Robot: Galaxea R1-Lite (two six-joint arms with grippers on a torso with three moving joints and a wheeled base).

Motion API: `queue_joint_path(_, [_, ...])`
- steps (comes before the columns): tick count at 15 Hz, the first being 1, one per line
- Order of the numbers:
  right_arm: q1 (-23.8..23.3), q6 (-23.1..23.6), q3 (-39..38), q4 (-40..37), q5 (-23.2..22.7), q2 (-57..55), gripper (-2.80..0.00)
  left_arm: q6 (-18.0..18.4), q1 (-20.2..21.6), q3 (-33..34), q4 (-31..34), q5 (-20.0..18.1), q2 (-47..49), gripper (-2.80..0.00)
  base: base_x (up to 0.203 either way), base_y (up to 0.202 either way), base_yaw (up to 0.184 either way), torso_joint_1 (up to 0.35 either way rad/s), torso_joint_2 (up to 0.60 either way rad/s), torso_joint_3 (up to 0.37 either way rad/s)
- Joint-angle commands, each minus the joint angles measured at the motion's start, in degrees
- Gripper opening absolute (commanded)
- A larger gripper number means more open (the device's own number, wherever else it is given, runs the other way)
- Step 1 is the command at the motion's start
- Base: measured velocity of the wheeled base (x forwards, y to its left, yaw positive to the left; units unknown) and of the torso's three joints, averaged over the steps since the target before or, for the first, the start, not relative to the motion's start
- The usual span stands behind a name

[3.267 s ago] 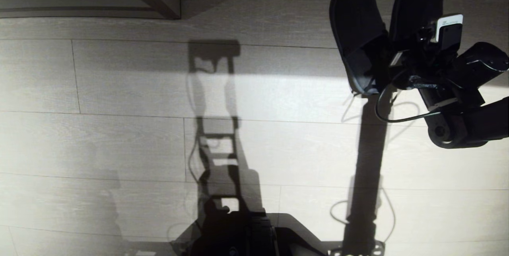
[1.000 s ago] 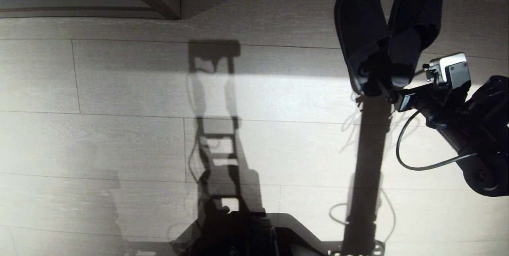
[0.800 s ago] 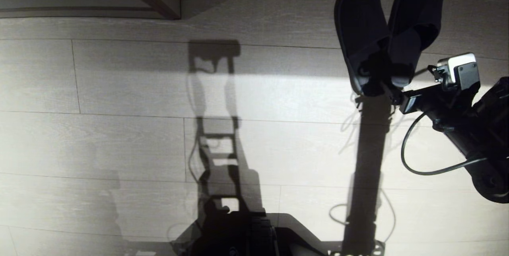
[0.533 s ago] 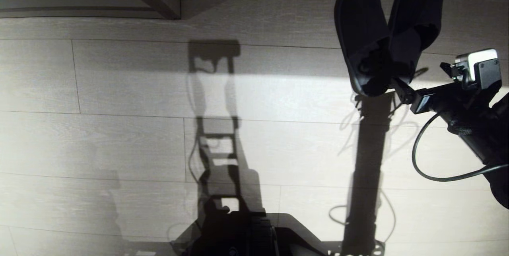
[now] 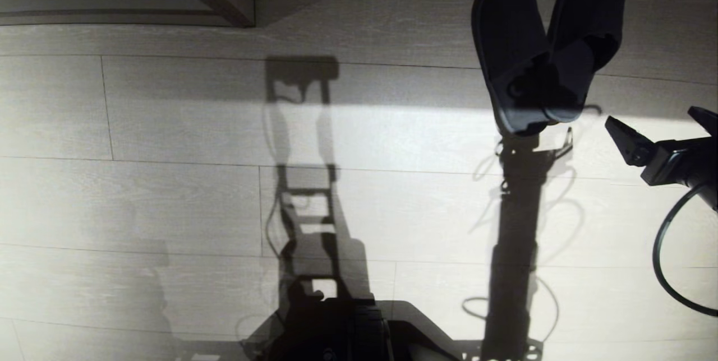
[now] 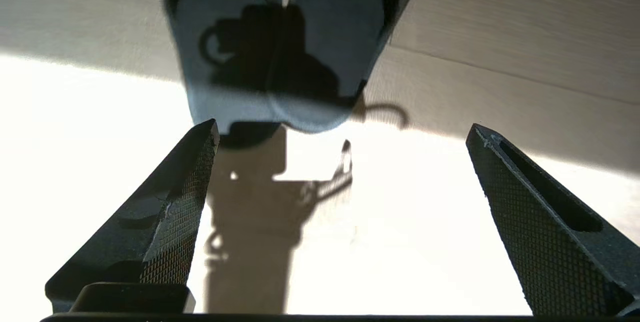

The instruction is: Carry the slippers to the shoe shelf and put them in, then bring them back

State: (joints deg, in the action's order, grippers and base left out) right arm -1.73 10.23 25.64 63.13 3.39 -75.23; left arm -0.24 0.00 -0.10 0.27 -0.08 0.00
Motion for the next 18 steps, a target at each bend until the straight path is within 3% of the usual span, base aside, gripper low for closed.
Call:
queue_joint_path(1, [-0.12, 0.05, -2.89, -0.75, 0.15, 7.76, 0.0, -0.02, 0.0, 0.01, 0.0, -0.01, 0.0, -2.8, 0.0, 0.0, 0.0, 0.0, 0.0, 0.0])
queue_joint_path(4, [-0.2, 0.65, -11.06, -2.71, 0.28, 17.1, 0.0, -0.02, 0.0, 0.01, 0.0, -0.01, 0.0, -2.8, 0.0, 0.0, 0.0, 0.0, 0.0, 0.0])
queue_joint_path(5, [-0.2, 1.17, -13.99, -3.73, 0.29, 19.05, -2.8, -0.02, 0.0, 0.01, 0.0, -0.01, 0.0, -2.8, 0.0, 0.0, 0.0, 0.0, 0.0, 0.0])
queue_joint_path(9, [-0.03, 1.9, -22.51, -6.31, -0.05, 23.51, -2.8, -0.02, 0.0, 0.01, 0.0, -0.01, 0.0, -2.8, 0.0, 0.0, 0.0, 0.0, 0.0, 0.0])
queue_joint_path(14, [0.23, 1.06, -25.43, -7.71, 0.94, 28.3, -2.8, -0.02, 0.0, 0.01, 0.0, -0.01, 0.0, -2.8, 0.0, 0.0, 0.0, 0.0, 0.0, 0.0])
queue_joint_path(18, [0.85, -1.34, -25.46, -20.66, 2.08, 39.62, -2.8, -0.02, 0.0, 0.01, 0.0, -0.01, 0.0, -2.8, 0.0, 0.0, 0.0, 0.0, 0.0, 0.0])
